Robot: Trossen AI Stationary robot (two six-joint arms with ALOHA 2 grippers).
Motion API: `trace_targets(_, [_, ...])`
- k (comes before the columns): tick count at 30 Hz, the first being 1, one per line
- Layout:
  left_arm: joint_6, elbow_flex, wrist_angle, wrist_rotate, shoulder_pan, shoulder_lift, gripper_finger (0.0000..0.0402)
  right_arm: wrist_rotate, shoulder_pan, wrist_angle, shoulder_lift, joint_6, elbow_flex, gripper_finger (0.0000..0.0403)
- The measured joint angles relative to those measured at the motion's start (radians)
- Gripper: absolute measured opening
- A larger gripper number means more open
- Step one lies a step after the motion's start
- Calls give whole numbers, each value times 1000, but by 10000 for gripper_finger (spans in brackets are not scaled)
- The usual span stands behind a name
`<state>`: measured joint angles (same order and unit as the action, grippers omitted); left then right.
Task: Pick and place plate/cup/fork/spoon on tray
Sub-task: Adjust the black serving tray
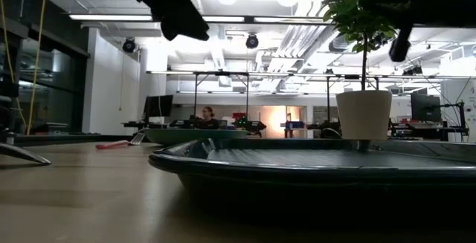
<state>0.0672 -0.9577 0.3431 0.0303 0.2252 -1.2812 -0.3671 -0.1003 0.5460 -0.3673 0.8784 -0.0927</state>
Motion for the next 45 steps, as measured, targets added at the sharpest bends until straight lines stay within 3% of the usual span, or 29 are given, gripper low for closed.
trace_targets(4, [4,1,-1,7,-15,-98,19,136,0,-185,-209,43,-170,0])
trace_targets(11, [34,0,-10,26,-105,-299,3,411,-53,-734,-581,117,-478,0])
trace_targets(17, [58,1,-59,-17,-161,-402,1,583,-192,-795,-841,234,-518,0])
trace_targets(23, [42,0,-238,-19,-168,-424,0,582,-359,-654,-1011,422,-513,0])
trace_targets(30, [-19,1,-260,-91,-142,-462,0,486,-478,-529,-1132,653,-513,0])
trace_targets(38, [9,0,-165,-87,-160,-496,0,492,-557,-557,-1176,745,-513,0])
trace_targets(45, [80,-5,-52,-95,-227,-518,0,506,-546,-759,-1131,734,-513,0])
